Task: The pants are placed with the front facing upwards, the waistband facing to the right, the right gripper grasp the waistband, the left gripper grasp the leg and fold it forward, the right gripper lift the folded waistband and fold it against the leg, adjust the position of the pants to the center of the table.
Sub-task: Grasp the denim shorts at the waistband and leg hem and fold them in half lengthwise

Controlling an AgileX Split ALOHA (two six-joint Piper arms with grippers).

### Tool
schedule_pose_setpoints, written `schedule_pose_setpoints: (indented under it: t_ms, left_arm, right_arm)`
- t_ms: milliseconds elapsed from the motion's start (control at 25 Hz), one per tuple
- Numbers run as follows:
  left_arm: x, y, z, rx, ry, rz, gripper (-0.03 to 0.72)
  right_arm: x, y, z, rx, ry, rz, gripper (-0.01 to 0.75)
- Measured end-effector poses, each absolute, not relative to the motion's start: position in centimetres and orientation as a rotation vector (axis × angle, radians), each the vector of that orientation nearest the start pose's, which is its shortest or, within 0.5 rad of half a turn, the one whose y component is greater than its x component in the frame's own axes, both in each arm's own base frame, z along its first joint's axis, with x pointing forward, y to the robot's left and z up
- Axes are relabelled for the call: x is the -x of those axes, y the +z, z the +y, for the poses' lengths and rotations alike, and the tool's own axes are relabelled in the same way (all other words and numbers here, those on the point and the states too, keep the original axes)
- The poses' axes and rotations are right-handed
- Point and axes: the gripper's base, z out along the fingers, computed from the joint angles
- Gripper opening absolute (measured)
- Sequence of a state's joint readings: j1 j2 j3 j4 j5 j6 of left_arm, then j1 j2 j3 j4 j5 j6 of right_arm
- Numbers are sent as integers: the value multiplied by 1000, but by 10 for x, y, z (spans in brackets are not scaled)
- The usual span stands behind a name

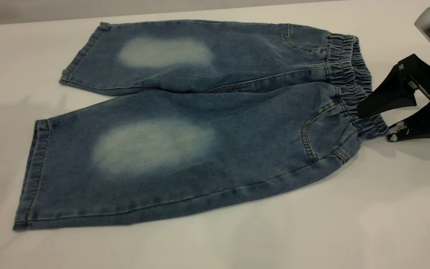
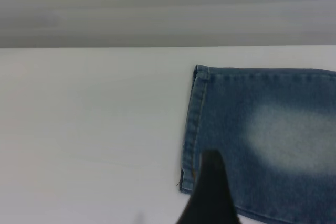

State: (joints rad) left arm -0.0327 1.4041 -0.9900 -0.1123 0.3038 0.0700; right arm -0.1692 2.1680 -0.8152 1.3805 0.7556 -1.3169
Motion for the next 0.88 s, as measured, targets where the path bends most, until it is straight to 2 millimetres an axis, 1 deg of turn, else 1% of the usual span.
schedule_pose_setpoints:
  t_ms: [160,640,880]
  left_arm:
    - [-309,295,-13,-14,-76,2200,510]
    - [-309,294,-13,-14,-76,2203,510]
    - [-309,294,-13,-14,-76,2203,510]
  right_arm:
    - [-300,34,8,-182,1010,2804,569]
    - [-300,31,5,-213,944,2834,560]
    - [-300,31,6,-205,966,2827,559]
